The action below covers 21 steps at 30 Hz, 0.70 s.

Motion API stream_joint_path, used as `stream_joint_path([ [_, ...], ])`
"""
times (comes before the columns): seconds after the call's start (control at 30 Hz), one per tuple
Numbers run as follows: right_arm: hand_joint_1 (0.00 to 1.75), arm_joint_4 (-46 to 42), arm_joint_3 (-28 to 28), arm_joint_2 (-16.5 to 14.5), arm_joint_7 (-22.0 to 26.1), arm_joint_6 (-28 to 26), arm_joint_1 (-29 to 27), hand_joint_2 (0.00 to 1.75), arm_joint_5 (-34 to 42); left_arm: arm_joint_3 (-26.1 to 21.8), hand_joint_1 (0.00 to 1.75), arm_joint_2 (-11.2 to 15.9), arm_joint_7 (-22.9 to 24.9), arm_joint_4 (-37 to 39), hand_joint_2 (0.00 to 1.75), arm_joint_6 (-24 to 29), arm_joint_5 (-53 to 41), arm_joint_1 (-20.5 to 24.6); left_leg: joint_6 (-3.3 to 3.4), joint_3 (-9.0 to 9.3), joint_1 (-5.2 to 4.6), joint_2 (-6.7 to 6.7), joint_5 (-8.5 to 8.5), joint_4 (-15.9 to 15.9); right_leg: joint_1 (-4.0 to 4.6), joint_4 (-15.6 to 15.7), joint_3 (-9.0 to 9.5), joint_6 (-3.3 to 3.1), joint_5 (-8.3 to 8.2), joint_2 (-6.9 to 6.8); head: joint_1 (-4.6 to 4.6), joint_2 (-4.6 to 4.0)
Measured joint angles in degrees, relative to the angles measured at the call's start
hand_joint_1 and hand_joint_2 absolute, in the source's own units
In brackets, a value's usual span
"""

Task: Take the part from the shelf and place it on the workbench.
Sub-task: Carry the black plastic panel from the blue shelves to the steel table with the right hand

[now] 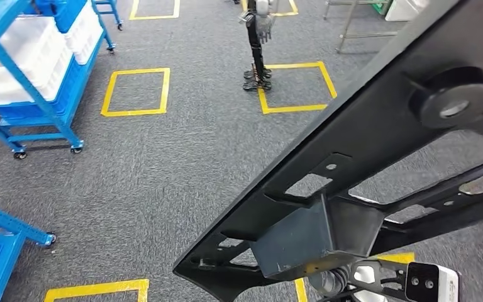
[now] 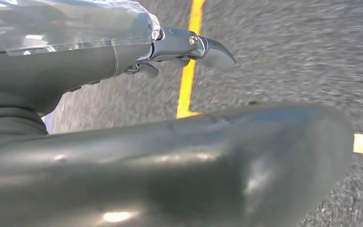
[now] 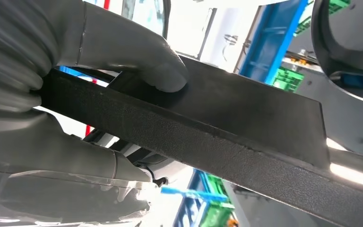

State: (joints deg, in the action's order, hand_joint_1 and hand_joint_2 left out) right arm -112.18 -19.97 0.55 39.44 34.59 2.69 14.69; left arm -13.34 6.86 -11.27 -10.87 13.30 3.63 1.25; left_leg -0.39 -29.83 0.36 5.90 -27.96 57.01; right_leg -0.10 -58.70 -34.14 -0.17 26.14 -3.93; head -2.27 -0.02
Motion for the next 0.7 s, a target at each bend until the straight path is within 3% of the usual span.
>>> stream_joint_path([
  [0.07,1.69,0.0,0.0,-0.6,-0.7,-0.1,0.2,1.75,0.0,0.0,0.0,0.3,-0.4,-0.2,0.0,-0.1,-0.2,0.3,-0.69,0.33,0.03,0.93,-0.25,-0.1,0.22,0.3,-0.01,-0.77,-0.07,1.24,0.0,0.0],
  [0.13,1.69,-0.1,-0.2,-1.2,-1.2,0.0,0.2,1.75,-0.3,-0.1,0.0,0.4,-0.4,-0.4,0.0,-0.1,-0.3,0.5,-1.26,0.03,0.36,-0.68,-1.52,1.3,0.09,0.7,0.18,-1.52,-0.3,2.42,-0.01,0.0],
  [0.2,1.69,0.0,-0.7,-1.8,-1.2,0.2,0.2,1.75,-1.2,-0.4,0.0,0.4,-0.1,-0.4,0.0,0.1,-0.3,0.3,-1.53,-2.52,0.61,-3.88,-4.85,7.1,-0.04,0.9,0.29,-2.12,-0.46,3.6,-0.01,0.0],
  [0.27,1.69,0.4,-1.5,-2.2,-1.1,0.4,0.2,1.75,-2.5,-0.8,0.0,0.4,0.2,-0.4,0.0,0.2,-0.2,0.1,-1.61,-6.4,0.66,-5.23,-7.84,14.8,0.11,0.8,0.25,-2.38,-0.48,5.13,-0.01,0.0],
  [0.3,1.69,0.7,-1.9,-2.3,-1.0,0.4,0.2,1.75,-3.0,-0.9,0.0,0.3,0.3,-0.4,0.0,0.0,-0.2,0.0,-1.59,-7.56,0.65,-5.42,-7.94,16.7,0.19,0.8,0.27,-2.41,-0.49,6.0,-0.01,0.0],
  [0.33,1.69,1.0,-2.2,-2.3,-0.9,0.3,0.2,1.75,-3.4,-0.9,0.0,0.3,0.3,-0.4,0.0,-0.2,-0.3,0.0,-1.52,-7.67,0.66,-5.52,-6.81,16.4,0.24,0.7,0.33,-2.4,-0.48,6.84,-0.01,0.0],
  [0.37,1.69,1.2,-2.4,-2.3,-0.9,0.3,0.3,1.75,-3.6,-0.9,0.0,0.3,0.2,-0.4,0.0,-0.5,-0.4,0.0,-1.4,-6.72,0.67,-5.78,-4.72,13.7,0.26,0.6,0.42,-2.35,-0.45,7.64,0.0,0.0],
  [0.43,1.69,1.6,-2.6,-2.3,-0.9,0.1,0.7,1.75,-3.8,-1.0,0.0,0.2,0.1,-0.4,0.0,-0.9,-0.5,0.0,-1.13,-3.6,0.78,-8.07,-0.67,5.7,0.28,0.3,0.36,-2.05,-0.33,9.04,0.0,0.0],
  [0.5,1.69,2.0,-3.0,-2.3,-1.1,-0.1,1.2,1.75,-3.9,-1.0,0.0,0.2,-0.3,-0.4,0.0,-1.5,-0.6,0.1,-0.81,-1.94,0.8,-10.03,0.7,1.4,0.22,0.0,-0.09,-1.42,-0.41,10.31,-0.01,0.0],
  [0.57,1.69,2.6,-3.4,-2.1,-1.5,-0.6,2.2,1.75,-4.2,-1.0,0.0,0.1,-0.8,-0.4,0.0,-2.5,-0.8,0.4,-0.3,-1.85,0.65,-9.38,0.77,1.0,0.05,0.1,-0.55,-0.67,-0.78,11.58,-0.01,0.0],
  [0.6,1.69,2.9,-3.7,-1.9,-1.7,-0.9,2.9,1.75,-4.3,-1.0,0.0,0.0,-1.0,-0.4,0.0,-2.9,-0.9,0.6,0.05,-1.82,0.66,-8.72,0.98,0.8,0.02,0.1,-0.71,-0.37,-0.85,11.65,0.0,0.0],
  [0.63,1.69,3.3,-4.0,-1.6,-1.9,-1.1,3.7,1.75,-4.3,-1.0,0.0,-0.1,-1.3,-0.4,0.0,-3.3,-1.0,0.8,0.42,-1.77,0.69,-8.02,1.21,0.6,0.08,-0.4,-1.02,-0.09,-0.45,10.8,0.0,0.0],
  [0.7,1.69,4.4,-4.8,-0.9,-1.9,-1.1,5.3,1.75,-4.2,-1.0,0.0,-0.4,-1.7,-0.4,0.0,-3.5,-1.1,0.8,1.09,-1.75,0.63,-6.56,1.5,0.2,0.2,-4.7,-3.05,0.31,2.15,7.54,0.0,0.0],
])
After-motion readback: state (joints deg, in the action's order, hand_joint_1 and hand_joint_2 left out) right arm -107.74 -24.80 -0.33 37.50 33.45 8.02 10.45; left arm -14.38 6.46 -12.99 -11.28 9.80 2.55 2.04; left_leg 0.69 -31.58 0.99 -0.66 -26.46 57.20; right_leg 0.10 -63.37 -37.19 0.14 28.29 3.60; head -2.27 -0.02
